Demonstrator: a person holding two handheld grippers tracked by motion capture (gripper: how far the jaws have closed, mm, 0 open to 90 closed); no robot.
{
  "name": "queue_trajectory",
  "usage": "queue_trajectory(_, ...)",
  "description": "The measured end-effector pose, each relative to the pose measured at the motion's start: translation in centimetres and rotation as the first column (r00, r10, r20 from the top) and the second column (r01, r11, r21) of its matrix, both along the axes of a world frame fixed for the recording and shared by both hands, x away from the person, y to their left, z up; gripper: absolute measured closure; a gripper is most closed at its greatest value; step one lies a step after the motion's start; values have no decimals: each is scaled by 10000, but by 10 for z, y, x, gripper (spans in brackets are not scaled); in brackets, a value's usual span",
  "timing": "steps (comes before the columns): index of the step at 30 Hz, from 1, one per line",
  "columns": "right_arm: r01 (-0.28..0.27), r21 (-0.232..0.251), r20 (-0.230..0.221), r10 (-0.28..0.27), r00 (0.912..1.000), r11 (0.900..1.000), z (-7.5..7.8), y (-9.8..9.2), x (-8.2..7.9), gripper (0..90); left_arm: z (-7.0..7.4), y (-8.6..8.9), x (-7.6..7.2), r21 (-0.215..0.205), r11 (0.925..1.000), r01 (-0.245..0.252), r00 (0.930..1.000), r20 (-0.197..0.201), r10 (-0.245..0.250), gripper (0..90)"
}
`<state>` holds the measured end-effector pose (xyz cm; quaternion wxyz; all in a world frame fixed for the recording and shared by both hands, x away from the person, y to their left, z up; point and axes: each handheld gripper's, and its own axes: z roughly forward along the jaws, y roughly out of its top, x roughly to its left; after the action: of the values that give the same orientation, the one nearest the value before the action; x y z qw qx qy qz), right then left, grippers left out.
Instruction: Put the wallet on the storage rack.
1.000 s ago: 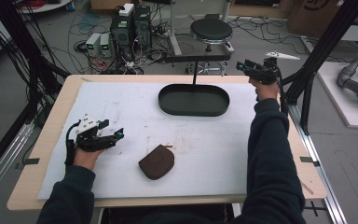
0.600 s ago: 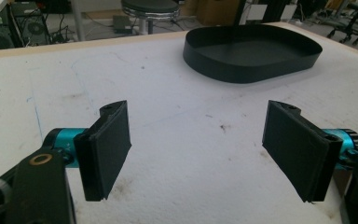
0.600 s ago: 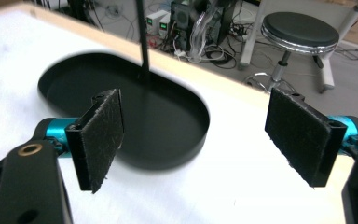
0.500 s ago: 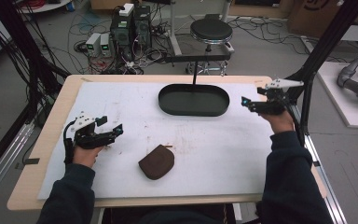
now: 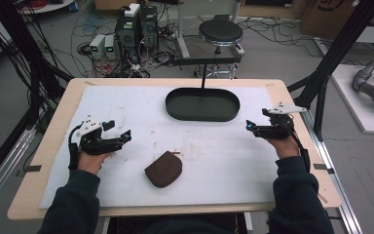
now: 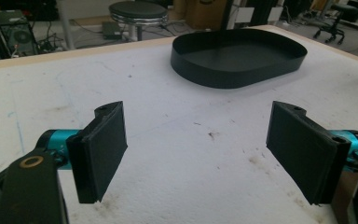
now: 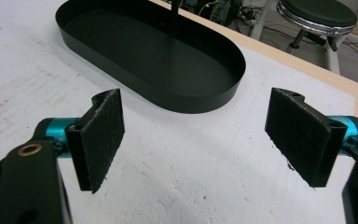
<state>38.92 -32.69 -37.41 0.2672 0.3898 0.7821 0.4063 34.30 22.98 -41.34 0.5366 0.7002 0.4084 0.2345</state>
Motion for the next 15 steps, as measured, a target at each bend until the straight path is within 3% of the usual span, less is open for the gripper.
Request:
queue_trajectory(12,-98,484,9,98,10000,9988,-4,-3,-1,201,-2,-11,-2,-241,9959,874,9959,-217,-880,199)
queue_trajectory(15,-179,485,-31,181,9998,9987,-6,-3,-2,201,-5,-24,-3,-112,9911,1324,9898,-509,-1328,199)
